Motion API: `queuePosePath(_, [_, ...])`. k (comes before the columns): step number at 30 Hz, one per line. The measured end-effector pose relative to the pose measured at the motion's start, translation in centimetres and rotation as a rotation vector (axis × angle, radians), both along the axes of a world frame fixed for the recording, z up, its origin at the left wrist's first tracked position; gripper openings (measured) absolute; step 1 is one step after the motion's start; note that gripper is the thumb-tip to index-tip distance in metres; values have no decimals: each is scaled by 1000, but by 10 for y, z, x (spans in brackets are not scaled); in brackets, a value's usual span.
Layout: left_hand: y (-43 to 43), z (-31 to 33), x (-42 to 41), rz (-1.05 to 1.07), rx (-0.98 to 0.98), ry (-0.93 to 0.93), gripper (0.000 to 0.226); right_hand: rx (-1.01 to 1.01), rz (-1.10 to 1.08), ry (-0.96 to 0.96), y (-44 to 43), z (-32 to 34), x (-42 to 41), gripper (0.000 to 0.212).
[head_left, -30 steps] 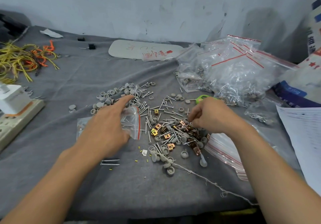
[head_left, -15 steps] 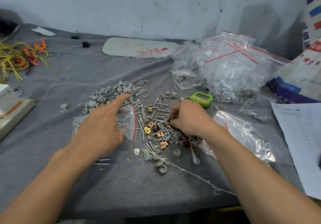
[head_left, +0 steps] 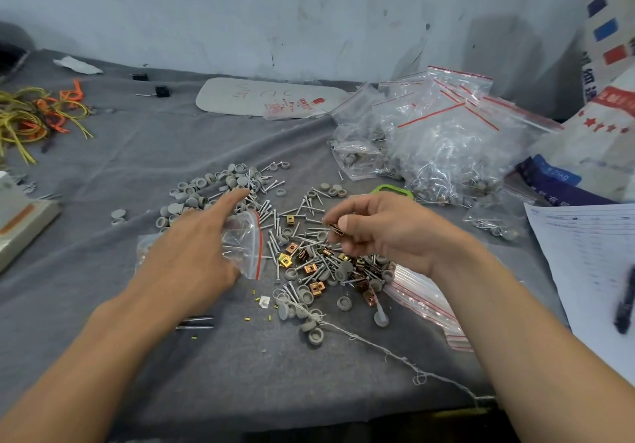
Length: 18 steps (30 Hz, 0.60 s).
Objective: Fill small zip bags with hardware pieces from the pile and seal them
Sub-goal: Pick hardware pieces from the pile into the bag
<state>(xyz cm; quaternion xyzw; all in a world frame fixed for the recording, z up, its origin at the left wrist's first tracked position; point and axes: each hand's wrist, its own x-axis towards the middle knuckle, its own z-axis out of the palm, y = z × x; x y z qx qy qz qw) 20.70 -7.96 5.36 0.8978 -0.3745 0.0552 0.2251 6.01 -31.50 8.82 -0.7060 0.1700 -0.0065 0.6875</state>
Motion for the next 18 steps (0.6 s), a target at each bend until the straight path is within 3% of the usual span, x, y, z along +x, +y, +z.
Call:
queuePosePath(7, [1, 7, -6, 22, 57, -8, 106, 87, 79, 2, -2, 2, -9, 23])
queuePosePath(18, [0, 10, -10, 33, 82, 8, 109, 20, 68, -27, -2, 2, -10, 21])
